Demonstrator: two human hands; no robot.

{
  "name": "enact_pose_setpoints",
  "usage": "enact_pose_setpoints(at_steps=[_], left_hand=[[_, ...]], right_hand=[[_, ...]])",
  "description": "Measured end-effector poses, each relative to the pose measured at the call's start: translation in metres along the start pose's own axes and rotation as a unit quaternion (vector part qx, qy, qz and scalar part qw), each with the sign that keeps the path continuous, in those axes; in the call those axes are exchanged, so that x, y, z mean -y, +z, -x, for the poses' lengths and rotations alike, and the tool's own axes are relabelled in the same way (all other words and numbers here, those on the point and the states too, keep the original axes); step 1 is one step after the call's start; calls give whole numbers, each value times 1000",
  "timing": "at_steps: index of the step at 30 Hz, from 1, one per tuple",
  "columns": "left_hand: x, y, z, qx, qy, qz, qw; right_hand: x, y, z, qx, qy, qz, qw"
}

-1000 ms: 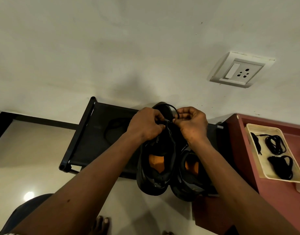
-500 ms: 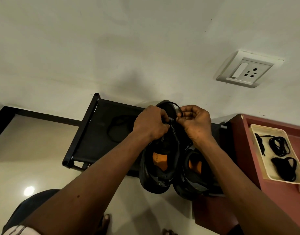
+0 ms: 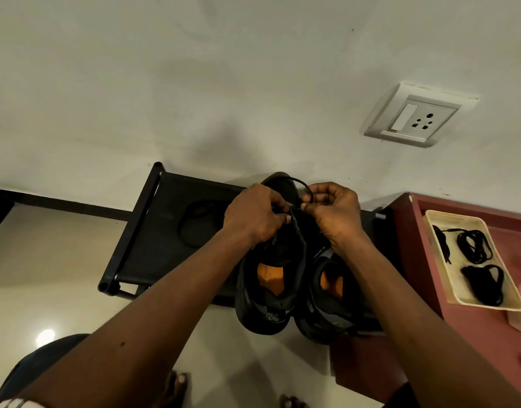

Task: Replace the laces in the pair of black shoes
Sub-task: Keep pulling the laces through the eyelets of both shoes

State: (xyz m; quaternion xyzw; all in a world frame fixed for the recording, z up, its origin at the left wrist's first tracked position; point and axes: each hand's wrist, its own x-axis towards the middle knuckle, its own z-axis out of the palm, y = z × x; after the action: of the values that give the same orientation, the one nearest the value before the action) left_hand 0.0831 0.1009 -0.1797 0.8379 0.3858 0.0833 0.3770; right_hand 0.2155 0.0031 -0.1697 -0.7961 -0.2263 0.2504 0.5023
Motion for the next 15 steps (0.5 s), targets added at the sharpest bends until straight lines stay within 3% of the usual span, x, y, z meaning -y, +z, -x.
enact_pose_setpoints(at_steps=[15], left_hand=[[4,2,-1,4,17,29,999]], right_hand=[[1,-5,0,36,4,-30,999]])
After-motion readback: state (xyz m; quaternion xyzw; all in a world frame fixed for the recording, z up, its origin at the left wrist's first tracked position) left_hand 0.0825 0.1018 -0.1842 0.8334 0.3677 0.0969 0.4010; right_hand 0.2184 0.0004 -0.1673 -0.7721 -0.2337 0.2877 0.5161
